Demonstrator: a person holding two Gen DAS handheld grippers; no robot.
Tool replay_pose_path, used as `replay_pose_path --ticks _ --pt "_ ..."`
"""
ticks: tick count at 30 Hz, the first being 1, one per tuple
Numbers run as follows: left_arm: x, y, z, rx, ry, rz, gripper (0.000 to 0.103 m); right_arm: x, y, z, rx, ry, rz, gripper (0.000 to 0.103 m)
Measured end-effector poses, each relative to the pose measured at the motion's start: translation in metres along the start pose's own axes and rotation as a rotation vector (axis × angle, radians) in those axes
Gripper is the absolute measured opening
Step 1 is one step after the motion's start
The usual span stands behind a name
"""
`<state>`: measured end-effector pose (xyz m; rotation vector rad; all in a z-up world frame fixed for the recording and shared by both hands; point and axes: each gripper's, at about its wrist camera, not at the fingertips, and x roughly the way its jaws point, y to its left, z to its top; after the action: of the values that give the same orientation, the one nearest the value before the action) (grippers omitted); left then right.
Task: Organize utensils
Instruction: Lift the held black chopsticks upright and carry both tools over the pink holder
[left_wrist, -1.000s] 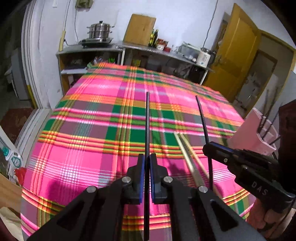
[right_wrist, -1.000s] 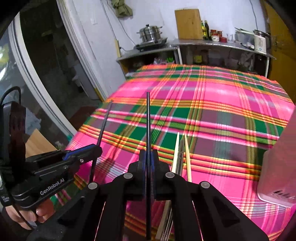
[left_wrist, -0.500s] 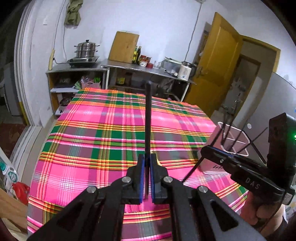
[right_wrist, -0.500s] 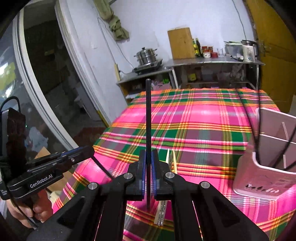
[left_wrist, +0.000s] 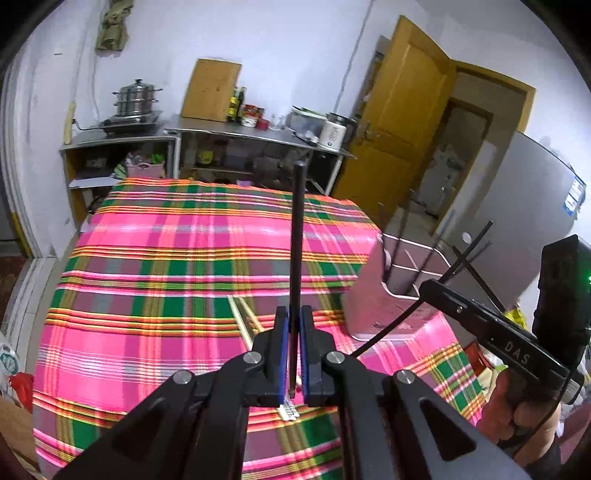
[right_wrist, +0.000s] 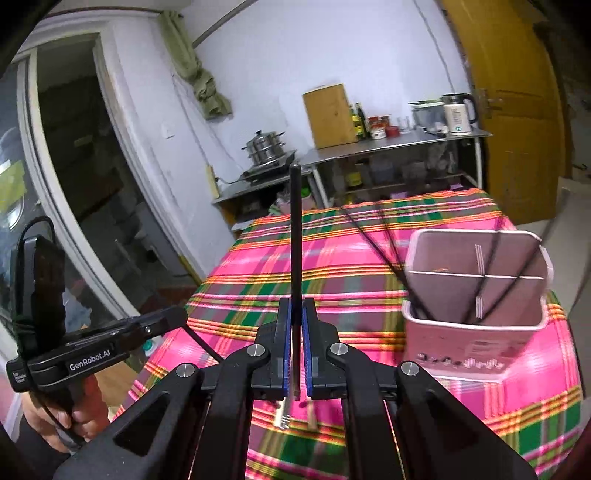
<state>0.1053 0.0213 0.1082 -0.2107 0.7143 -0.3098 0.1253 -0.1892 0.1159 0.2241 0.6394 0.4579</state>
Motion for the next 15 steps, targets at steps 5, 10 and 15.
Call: replay_pose_path --ticks 5,10,15 --pt "0.013 -0.03 0.003 0.024 0.029 -0.055 0.006 -0.02 -0.019 -0.003 0.035 -0.02 -0.042 0.005" --pt "0.027 -0.057 0.015 0.041 0.042 -0.108 0.006 -0.04 -0.037 0.006 0.055 -0.054 -0.082 0.005" --pt "0.031 -0.082 0.037 0.07 0.018 -0.151 0.006 -0.062 -0.051 0.025 0.065 -0.116 -0.123 0.005"
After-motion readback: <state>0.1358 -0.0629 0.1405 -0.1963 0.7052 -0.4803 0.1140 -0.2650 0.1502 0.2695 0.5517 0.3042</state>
